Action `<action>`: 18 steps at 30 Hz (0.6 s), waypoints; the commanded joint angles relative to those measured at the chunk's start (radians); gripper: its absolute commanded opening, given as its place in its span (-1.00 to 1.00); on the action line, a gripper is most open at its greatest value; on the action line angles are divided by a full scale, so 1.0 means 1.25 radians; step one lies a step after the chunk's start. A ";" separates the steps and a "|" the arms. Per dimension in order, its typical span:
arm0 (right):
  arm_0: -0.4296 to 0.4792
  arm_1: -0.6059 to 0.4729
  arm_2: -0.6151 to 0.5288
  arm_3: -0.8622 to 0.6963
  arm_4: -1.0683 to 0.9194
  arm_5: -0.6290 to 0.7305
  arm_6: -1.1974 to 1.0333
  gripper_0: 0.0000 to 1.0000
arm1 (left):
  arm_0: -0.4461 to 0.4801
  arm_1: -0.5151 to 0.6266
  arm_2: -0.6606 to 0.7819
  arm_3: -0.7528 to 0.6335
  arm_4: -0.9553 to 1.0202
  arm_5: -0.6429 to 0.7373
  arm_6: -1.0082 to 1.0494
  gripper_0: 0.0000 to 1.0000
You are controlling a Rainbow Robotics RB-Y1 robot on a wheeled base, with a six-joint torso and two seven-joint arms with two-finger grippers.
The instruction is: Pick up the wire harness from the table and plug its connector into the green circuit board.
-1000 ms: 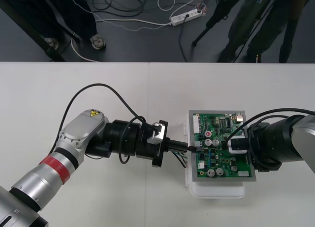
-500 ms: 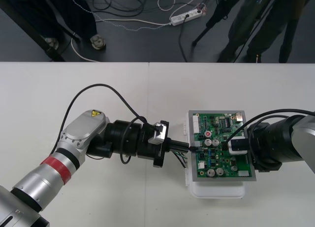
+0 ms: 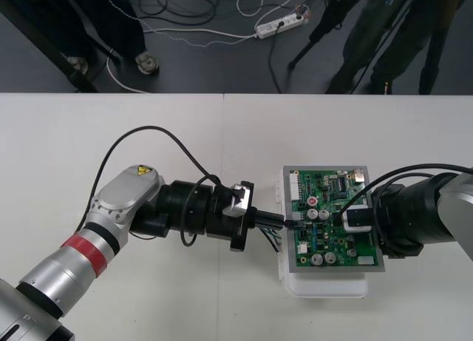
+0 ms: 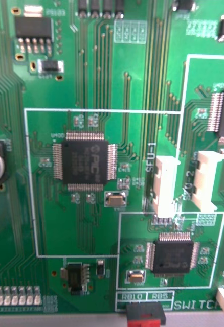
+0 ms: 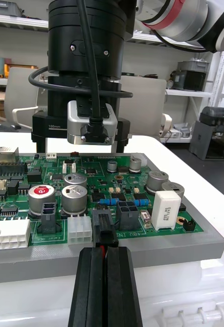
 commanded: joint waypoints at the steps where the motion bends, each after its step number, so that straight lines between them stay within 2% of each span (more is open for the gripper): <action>1: 0.006 0.019 0.014 -0.037 -0.001 -0.003 0.028 1.00 | -0.034 -0.033 -0.019 -0.010 0.006 0.036 0.014 -0.99; 3: 0.006 0.019 0.014 -0.037 0.000 -0.003 0.029 1.00 | -0.034 -0.028 -0.019 -0.010 0.008 0.036 0.016 -0.49; 4: 0.006 0.019 0.013 -0.037 0.000 -0.003 0.029 1.00 | -0.034 -0.024 -0.019 -0.010 0.012 0.036 0.017 -0.14; 5: 0.006 0.019 0.013 -0.037 0.000 -0.003 0.029 1.00 | -0.034 -0.019 -0.019 -0.010 0.015 0.035 0.018 -0.01; 13: 0.006 0.019 0.010 -0.036 0.011 -0.003 0.028 1.00 | -0.031 0.030 -0.019 -0.011 0.050 0.023 0.028 0.24; 18: 0.005 0.019 0.005 -0.037 0.019 -0.003 0.028 1.00 | -0.028 0.068 -0.019 -0.010 0.080 -0.003 0.030 0.27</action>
